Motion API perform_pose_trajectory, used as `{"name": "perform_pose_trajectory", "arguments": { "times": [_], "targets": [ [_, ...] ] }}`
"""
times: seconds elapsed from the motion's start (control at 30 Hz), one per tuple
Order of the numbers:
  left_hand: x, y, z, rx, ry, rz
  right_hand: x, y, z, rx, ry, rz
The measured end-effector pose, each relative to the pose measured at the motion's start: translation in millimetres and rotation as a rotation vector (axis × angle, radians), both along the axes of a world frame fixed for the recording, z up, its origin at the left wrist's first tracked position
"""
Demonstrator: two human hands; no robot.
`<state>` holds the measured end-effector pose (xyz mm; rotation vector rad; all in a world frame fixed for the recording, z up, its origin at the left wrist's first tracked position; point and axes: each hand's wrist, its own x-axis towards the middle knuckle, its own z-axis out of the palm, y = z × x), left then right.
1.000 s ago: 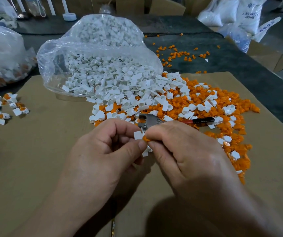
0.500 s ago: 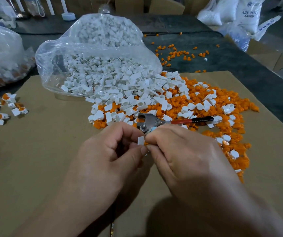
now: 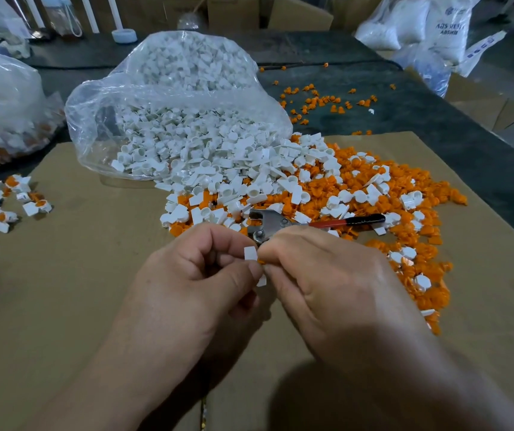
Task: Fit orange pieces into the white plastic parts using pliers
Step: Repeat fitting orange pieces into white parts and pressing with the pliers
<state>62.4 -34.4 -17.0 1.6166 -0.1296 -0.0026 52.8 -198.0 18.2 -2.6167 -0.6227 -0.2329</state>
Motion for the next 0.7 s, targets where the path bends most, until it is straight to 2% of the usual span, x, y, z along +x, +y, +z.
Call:
{"name": "perform_pose_trajectory", "arguments": {
  "times": [0.1, 0.23, 0.33, 0.5, 0.7],
  "targets": [
    [1, 0, 3, -0.007, 0.029, 0.018, -3, -4, 0, 0.015, 0.046, 0.014],
    [4, 3, 1, -0.111, 0.076, -0.014, -4, -14, -4, 0.059, -0.067, -0.098],
    [6, 6, -3, -0.219, 0.154, -0.069, 4, -24, -2, -0.031, -0.148, -0.197],
    [7, 11, -2, -0.211, 0.189, -0.103, 13, -40, -3, -0.332, 0.138, -0.296],
    [9, 12, 2, -0.227, 0.203, -0.052, 15, -44, -4, -0.467, 0.148, -0.270]
  ]
}}
